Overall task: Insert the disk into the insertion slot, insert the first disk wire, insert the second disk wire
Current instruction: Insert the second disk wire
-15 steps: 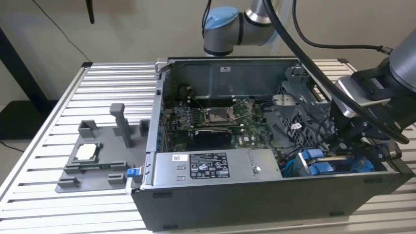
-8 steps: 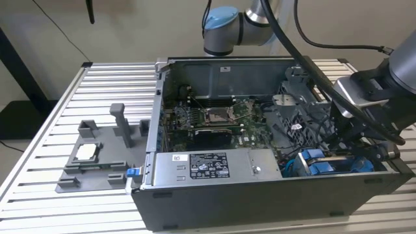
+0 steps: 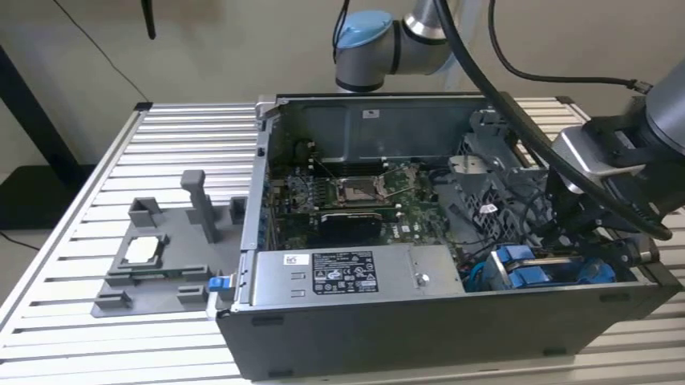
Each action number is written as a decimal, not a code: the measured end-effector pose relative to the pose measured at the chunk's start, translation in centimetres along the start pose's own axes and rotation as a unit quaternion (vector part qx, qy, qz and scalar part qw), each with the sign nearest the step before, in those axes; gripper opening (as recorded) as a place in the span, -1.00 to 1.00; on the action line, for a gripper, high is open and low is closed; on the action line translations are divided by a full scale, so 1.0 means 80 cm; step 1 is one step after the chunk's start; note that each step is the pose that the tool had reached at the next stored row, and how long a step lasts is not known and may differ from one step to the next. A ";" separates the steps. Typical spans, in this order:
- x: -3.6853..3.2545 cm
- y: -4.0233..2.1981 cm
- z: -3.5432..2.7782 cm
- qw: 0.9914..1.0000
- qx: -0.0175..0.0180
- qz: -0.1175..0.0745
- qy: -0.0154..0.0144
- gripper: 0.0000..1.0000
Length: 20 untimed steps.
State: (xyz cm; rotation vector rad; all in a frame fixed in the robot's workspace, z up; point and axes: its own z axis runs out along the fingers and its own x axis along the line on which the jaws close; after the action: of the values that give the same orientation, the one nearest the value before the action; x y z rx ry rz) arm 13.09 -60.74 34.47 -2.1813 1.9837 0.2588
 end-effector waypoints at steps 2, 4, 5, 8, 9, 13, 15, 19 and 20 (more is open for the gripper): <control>0.0004 -0.0017 0.0007 1.000 -0.001 0.001 0.000 -0.69; 0.0009 -0.0031 0.0016 1.000 -0.002 0.003 0.000 -0.69; 0.0011 -0.0036 0.0022 1.000 -0.002 0.005 0.000 -0.69; 0.0016 -0.0038 0.0039 1.000 0.001 0.016 0.000 -0.69; 0.0019 -0.0039 0.0049 1.000 0.003 0.024 0.000 -0.69; 0.0021 -0.0043 0.0054 1.000 0.003 0.027 0.000 -0.69; 0.0021 -0.0043 0.0056 1.000 0.003 0.027 0.000 -0.69; 0.0020 -0.0044 0.0063 1.000 0.003 0.027 0.000 -0.69; 0.0019 -0.0044 0.0065 1.000 0.003 0.027 0.000 -0.69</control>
State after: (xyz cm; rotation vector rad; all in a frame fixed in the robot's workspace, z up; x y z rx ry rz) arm 13.45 -60.73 33.94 -2.1262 2.0424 0.2589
